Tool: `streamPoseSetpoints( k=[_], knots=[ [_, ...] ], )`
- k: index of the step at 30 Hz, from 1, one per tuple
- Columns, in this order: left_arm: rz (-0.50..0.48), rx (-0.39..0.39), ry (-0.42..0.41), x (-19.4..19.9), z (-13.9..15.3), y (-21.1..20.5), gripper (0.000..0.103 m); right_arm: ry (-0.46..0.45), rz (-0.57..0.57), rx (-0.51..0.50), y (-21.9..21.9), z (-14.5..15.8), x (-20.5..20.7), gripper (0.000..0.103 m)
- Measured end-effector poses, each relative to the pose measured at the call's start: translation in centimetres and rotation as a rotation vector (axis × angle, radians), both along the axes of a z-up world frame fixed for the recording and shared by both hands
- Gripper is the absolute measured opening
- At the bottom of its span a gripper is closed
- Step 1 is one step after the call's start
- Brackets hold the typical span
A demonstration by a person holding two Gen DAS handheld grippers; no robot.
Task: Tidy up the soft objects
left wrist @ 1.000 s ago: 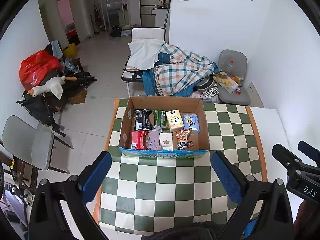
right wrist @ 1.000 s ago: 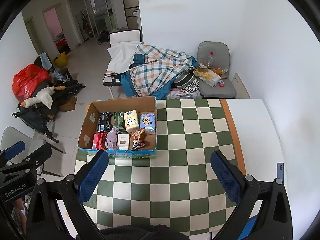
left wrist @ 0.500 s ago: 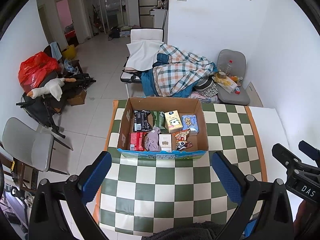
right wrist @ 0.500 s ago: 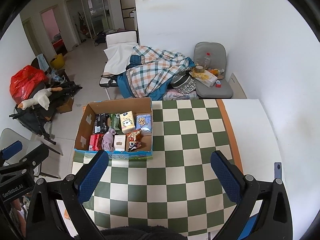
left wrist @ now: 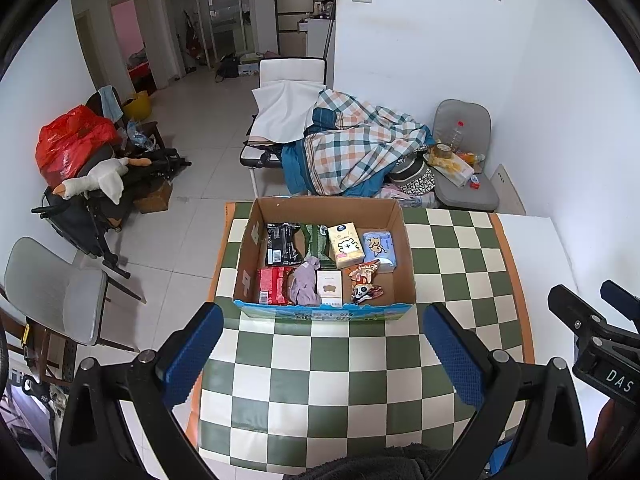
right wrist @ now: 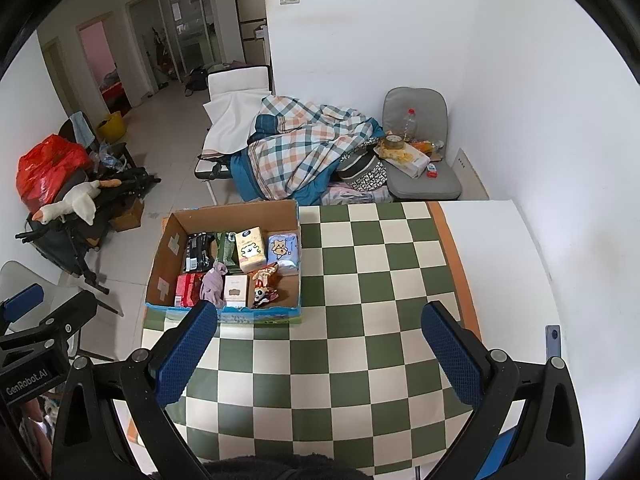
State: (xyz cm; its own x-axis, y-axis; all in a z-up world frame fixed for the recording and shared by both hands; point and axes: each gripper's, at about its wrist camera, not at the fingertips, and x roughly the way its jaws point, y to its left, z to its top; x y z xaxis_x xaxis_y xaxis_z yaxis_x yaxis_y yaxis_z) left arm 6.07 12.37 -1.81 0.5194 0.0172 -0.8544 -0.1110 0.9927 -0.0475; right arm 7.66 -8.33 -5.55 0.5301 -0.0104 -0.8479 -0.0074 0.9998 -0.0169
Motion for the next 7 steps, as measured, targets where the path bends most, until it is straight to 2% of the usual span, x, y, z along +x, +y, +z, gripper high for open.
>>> streamPoseSetpoints(
  k=[7],
  knots=[
    [0.0,-0.001,0.0,0.04,-0.02,0.05,0.102,0.0,-0.004,-0.001,0.08,0.08,0.14,0.103]
  ],
)
